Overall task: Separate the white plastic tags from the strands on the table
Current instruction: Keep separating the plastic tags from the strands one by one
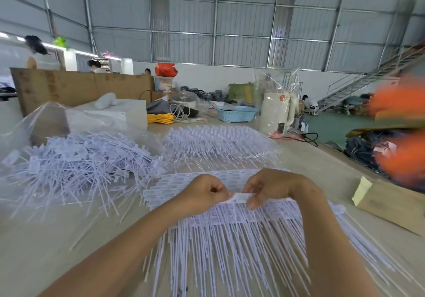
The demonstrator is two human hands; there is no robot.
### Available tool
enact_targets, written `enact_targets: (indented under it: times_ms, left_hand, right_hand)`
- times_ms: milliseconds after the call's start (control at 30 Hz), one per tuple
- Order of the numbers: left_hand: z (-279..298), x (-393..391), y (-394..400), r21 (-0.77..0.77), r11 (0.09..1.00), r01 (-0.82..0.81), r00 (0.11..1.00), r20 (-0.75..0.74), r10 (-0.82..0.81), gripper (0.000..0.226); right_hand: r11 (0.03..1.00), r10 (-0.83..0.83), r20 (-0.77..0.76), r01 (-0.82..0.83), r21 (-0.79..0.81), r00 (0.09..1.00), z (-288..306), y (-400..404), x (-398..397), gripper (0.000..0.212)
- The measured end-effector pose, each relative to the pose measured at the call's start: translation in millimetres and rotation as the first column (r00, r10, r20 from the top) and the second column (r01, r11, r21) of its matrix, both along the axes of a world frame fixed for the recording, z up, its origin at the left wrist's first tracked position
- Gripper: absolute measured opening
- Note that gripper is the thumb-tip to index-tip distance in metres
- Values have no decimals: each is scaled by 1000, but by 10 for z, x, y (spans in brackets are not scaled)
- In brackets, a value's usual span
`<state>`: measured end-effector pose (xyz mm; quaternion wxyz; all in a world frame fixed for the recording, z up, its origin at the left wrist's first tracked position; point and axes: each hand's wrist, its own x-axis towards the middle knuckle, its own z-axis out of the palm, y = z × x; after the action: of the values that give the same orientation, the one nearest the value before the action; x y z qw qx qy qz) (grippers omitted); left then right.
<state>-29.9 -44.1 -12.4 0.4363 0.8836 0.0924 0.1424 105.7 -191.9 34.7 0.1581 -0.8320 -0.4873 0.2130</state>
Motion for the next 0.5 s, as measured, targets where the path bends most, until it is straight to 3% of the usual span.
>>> enact_targets:
  times_ms: [67,167,267,367,500]
  left_hand:
    - [15,2,-28,-200,980,12,998,66,1,18]
    - [68,34,-89,-547,833,79,977,209,45,11]
    - [152,47,-26,-633,768,101,924,345,163,13]
    - [188,30,114,-600,800,-1,851,420,316,14]
    - [90,38,229,-657,744,-123,840,330,430,15]
  right_hand:
    - [997,-31,57,26,78,998,129,-49,-64,17]
    - [976,-103,276,44,212,956,383,-42,-226,19]
    - [972,-101,498,-21,234,861,562,79,-400,23]
    - [958,-48,398,-71,279,916,543,284,-433,16]
    - [923,-41,237,-54,381,971,190,533,-295,12]
